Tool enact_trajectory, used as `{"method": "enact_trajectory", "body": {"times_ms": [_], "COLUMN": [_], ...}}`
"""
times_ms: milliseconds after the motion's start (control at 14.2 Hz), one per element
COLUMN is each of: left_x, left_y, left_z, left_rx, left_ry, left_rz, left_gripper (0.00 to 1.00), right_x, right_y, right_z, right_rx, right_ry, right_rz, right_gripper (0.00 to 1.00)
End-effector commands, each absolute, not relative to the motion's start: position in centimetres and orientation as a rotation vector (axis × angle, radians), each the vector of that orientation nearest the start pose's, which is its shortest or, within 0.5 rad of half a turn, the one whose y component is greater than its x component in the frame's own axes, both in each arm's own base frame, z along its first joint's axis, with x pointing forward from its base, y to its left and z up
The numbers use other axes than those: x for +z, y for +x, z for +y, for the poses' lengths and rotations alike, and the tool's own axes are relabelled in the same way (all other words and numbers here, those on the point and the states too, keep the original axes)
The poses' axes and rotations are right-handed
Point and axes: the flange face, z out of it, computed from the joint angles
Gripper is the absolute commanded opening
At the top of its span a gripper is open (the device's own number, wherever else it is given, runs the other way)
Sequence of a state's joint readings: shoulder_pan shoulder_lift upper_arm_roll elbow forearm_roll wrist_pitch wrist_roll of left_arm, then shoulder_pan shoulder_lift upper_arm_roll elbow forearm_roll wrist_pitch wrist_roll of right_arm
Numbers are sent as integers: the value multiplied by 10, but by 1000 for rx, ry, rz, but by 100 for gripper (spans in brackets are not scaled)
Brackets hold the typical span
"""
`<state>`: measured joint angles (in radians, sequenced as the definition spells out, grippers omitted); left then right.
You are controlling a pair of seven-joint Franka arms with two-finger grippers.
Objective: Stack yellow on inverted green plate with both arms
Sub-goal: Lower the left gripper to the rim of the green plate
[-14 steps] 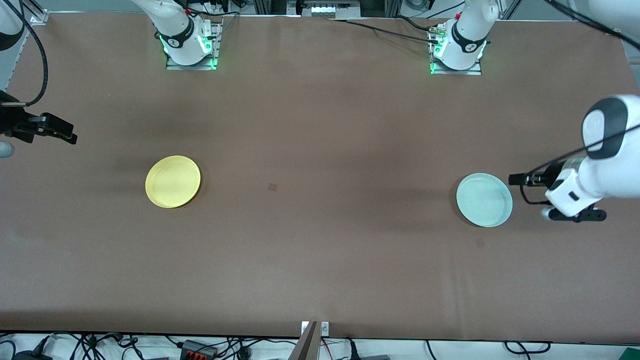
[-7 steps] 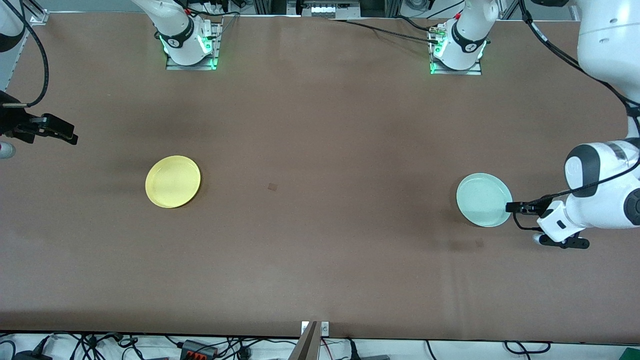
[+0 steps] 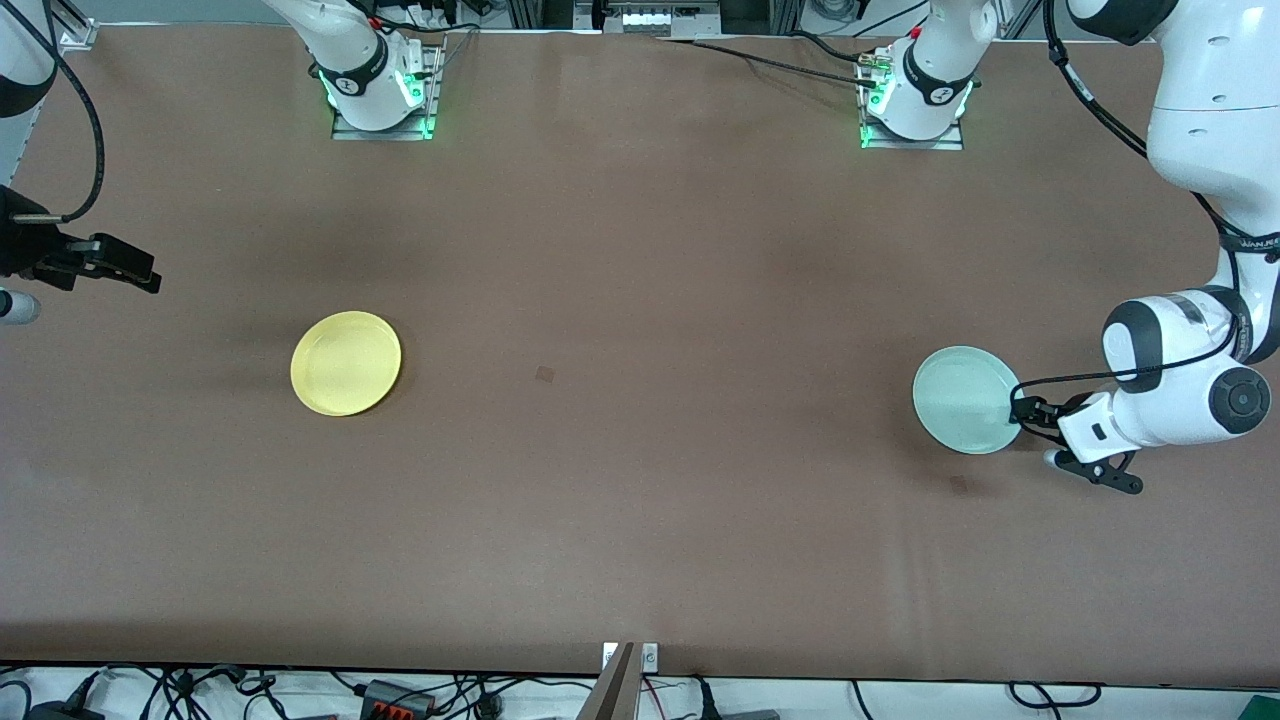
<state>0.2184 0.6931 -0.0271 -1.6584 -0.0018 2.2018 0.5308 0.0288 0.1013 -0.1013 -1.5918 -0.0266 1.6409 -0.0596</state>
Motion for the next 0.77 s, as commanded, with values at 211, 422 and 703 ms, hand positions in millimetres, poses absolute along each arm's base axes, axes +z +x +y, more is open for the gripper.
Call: {"method": "enact_trajectory", "body": {"times_ms": [211, 422, 703], "left_x": [180, 178, 184], "left_y": [639, 638, 641], "left_z": [122, 115, 115], "left_rx": [253, 266, 247], "left_ry": [-3177, -3183, -3166], "left_rz": [590, 607, 702], "left_gripper": [63, 36, 1], "right_x": [567, 563, 564], "right_y": [585, 584, 585], "right_z": [-42, -42, -39], "right_rx": [85, 107, 105], "right_ry": [-3168, -3168, -3171], "right_rz": [23, 9, -14], "right_gripper": [100, 100, 100]}}
